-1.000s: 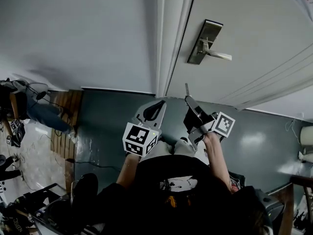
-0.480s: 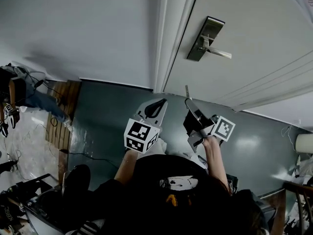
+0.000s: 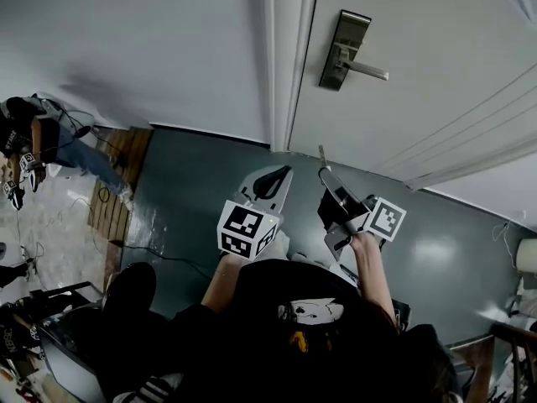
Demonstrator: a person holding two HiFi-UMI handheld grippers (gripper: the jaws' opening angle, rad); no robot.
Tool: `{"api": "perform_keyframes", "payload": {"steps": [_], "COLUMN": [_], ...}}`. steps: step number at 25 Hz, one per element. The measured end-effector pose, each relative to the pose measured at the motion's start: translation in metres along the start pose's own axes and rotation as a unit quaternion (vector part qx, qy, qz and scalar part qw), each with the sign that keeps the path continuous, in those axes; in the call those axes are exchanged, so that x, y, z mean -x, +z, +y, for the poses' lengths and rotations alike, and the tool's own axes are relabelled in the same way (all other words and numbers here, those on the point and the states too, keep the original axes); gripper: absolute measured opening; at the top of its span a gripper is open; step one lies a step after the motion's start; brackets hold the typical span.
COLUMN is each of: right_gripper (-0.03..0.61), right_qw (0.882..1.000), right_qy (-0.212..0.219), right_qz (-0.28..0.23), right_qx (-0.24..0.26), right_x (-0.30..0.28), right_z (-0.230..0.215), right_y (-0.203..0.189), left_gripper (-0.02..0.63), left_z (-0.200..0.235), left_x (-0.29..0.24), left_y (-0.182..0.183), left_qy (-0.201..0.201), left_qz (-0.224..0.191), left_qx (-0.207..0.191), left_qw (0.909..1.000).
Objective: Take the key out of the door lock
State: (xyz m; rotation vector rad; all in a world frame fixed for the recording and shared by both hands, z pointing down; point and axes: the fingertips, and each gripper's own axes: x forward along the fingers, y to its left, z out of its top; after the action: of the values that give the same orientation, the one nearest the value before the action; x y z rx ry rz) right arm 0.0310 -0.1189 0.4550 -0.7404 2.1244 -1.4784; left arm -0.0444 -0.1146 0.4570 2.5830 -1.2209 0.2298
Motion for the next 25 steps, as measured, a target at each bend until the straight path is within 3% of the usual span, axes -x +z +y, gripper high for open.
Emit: {"api": "perform_keyframes", "payload": {"steps": [12,17,25], "right_gripper": [0.021,0.021,0.021], "right_qw": [0.999,0.997,0.994], "right_qy": [0.027,0.039,0.043], "right_qz": [0.038,0.059,0.088], "right_qx": [0.015,0.043,0.054], "right_x": [0.085,0.129,0.132], "right_z": [0.023,0.045,0.049], "right_y": [-0.04,-0.087,-0.099], "left_gripper": [0.009,0.009,0.009], "left_z": [-0.092,-0.139,-0.151], "left_x": [0.049,0.101,0.115], "left_y": [-0.019,-0.036,-0.042], "left_qy": [0.036,0.053,0.071], "left_qz": [-0.007,-0.026,-0.018], "left_qx": [-0.001,-0.008,-0.001], "left_qw": [0.9993,0.9982,0.9973]}}
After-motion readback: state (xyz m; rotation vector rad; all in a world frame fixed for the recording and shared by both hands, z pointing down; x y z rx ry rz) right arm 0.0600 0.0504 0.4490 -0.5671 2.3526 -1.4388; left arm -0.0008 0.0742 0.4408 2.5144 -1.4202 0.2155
